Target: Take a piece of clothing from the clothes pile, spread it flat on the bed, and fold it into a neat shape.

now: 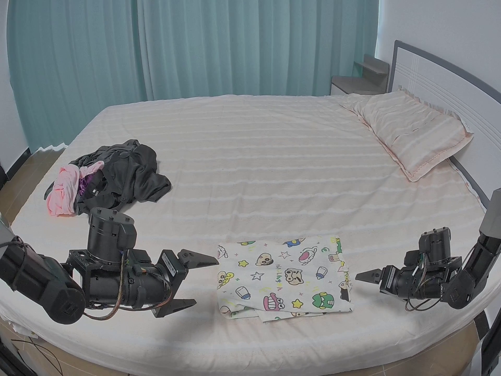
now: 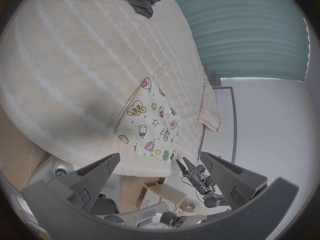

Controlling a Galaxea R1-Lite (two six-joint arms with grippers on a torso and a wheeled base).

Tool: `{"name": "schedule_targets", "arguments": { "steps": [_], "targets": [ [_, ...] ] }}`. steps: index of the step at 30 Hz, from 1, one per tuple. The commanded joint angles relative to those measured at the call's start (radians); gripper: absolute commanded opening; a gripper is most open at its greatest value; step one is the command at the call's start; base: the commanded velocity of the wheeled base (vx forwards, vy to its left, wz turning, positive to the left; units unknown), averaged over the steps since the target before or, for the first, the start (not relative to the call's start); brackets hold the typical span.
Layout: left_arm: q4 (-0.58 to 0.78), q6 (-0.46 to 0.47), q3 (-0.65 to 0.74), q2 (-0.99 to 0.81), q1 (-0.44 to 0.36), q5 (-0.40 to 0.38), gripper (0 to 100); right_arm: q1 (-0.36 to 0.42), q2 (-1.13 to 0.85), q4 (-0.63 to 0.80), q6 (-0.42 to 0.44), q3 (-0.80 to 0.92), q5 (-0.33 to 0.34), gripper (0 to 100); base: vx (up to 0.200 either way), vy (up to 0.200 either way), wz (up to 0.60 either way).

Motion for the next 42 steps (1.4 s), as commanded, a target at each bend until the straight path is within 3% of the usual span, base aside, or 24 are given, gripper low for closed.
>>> {"name": "schedule_targets", "arguments": {
  "steps": [1,8,15,24,25,36,42],
  "targets": [
    [-0.001,0.003,0.004,0.009,0.003,-0.028,100,0.013,0.015,0.0,-0.032,0.027,0.015,100,0.0,0.0,0.0],
    [-0.001,0.003,0.005,0.011,0.003,-0.036,100,0.073,0.03,-0.006,-0.029,0.038,0.019,100,0.0,0.0,0.0],
    [-0.001,0.003,0.007,0.017,0.003,-0.036,100,0.166,0.133,-0.181,-0.025,0.059,-0.007,100,0.0,0.0,0.0],
    [-0.001,0.004,0.007,0.032,0.003,-0.036,100,0.174,0.172,-0.303,-0.032,0.148,-0.022,100,0.0,0.0,0.0],
    [-0.001,0.004,0.007,0.032,0.003,-0.036,100,0.174,0.172,-0.306,-0.034,0.148,-0.022,0,0.0,0.0,0.0],
    [-0.001,0.004,0.007,0.038,0.003,-0.036,100,0.14,0.175,-0.314,-0.054,0.166,-0.023,0,0.0,0.0,0.0],
    [-0.001,0.004,0.008,0.038,0.003,-0.036,100,0.094,0.161,-0.313,-0.141,0.208,-0.017,0,0.0,0.0,0.0]
  ]
}}
